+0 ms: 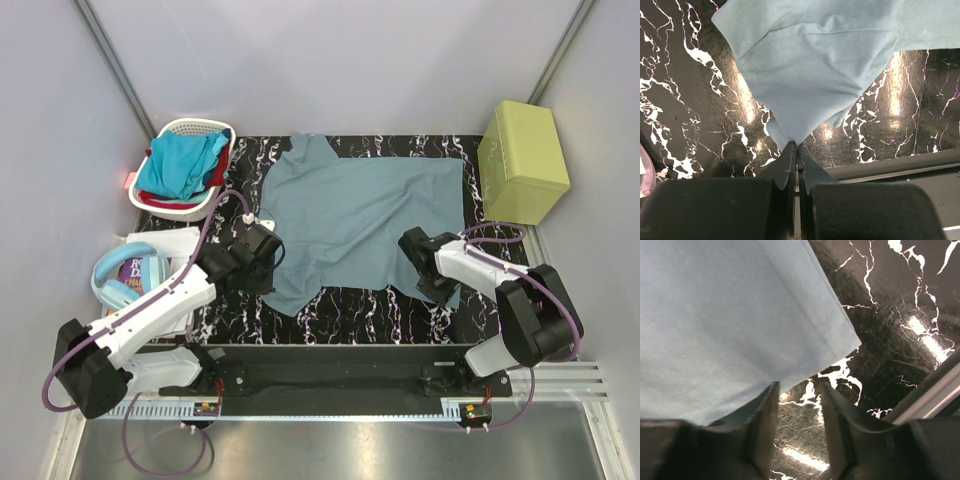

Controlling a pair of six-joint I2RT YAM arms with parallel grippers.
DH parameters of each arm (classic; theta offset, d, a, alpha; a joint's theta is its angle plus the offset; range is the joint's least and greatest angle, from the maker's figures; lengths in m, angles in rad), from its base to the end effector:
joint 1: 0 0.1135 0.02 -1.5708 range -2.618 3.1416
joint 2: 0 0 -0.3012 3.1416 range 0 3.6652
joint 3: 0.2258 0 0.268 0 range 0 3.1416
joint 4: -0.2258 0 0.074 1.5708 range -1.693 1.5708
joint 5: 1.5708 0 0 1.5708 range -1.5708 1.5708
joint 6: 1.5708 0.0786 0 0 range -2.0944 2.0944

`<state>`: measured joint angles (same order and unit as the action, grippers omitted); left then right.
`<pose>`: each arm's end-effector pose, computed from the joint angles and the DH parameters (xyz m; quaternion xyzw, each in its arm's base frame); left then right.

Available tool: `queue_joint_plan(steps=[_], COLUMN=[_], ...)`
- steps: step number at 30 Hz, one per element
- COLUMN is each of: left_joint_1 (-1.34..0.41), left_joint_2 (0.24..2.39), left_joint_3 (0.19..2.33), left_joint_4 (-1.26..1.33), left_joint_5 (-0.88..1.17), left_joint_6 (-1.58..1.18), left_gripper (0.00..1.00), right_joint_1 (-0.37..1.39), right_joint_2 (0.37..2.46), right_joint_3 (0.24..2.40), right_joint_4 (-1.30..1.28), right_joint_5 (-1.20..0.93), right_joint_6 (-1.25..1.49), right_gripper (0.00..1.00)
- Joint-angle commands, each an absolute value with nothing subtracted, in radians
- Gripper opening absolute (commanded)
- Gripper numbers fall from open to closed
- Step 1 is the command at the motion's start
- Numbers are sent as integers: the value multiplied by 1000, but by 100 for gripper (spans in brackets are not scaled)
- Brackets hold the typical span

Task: Fold and stack the t-shirts
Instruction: Grap the side of the flattened tshirt closest away from the robot with both arms

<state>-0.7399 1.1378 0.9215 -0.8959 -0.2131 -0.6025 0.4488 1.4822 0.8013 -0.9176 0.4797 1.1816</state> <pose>0.1799 -0.1417 0.2542 0.0424 0.9677 -0.0595 0.2414 0.2230 0.0671 0.1520 0.3449 0.9080 -0.1727 0.1637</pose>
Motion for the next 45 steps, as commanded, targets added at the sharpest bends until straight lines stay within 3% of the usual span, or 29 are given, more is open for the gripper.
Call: queue_joint_plan(steps=[1,10,18,35,45], left_joint_1=[-736,-736,-736,-727,-721], left_joint_2=[1134,1123,1123,1074,1034], left_joint_3=[953,943,931,885,911], left_joint_4=[-868,-857,-839,-828,-905], left_joint_5=[-196,-193,-181,-153,-117], left_joint_6=[-604,-595,-583,-549,-551], left_gripper=[1,1,1,1,0], right_joint_1=[445,449,440,393,394], right_joint_2=[1465,1431,1272,1420,1304], right_joint_3=[787,799,891,802,845], right_joint_4=[-966,-1023,-1193,-1069,-1104], right_joint_5=[483,483,666,477,495], right_joint_6=[1226,1244,1264,1247,1223], right_gripper=[44,44,51,51,49])
